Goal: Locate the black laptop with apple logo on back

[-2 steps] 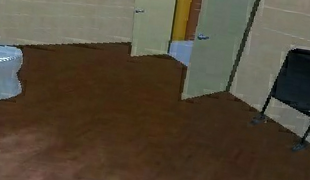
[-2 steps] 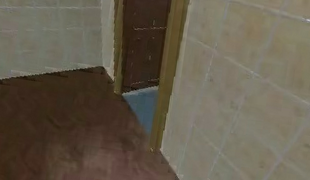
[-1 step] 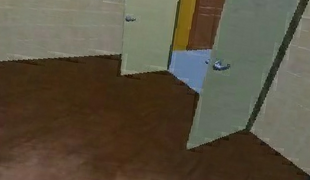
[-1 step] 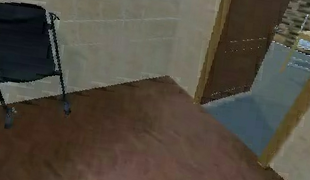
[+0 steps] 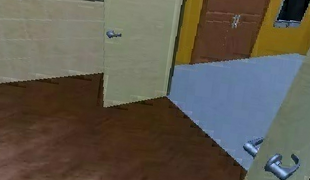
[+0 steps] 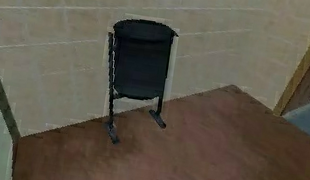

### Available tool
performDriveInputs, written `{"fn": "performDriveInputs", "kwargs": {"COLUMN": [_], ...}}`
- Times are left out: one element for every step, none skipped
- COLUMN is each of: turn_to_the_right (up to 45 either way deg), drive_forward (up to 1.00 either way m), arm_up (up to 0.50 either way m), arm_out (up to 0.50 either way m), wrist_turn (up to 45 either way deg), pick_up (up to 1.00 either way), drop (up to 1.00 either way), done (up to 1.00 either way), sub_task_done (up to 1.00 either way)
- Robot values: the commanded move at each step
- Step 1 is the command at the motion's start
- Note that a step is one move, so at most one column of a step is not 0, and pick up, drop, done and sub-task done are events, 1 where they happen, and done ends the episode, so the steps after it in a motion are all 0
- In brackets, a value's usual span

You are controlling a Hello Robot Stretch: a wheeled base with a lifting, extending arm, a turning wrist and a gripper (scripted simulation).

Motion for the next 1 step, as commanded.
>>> {"fn": "performDriveInputs", "kwargs": {"turn_to_the_right": [0.0], "drive_forward": [0.60], "arm_up": [0.00], "arm_out": [0.00], "wrist_turn": [0.0], "pick_up": [0.00], "drop": [0.00], "done": [0.00], "sub_task_done": [0.00]}}
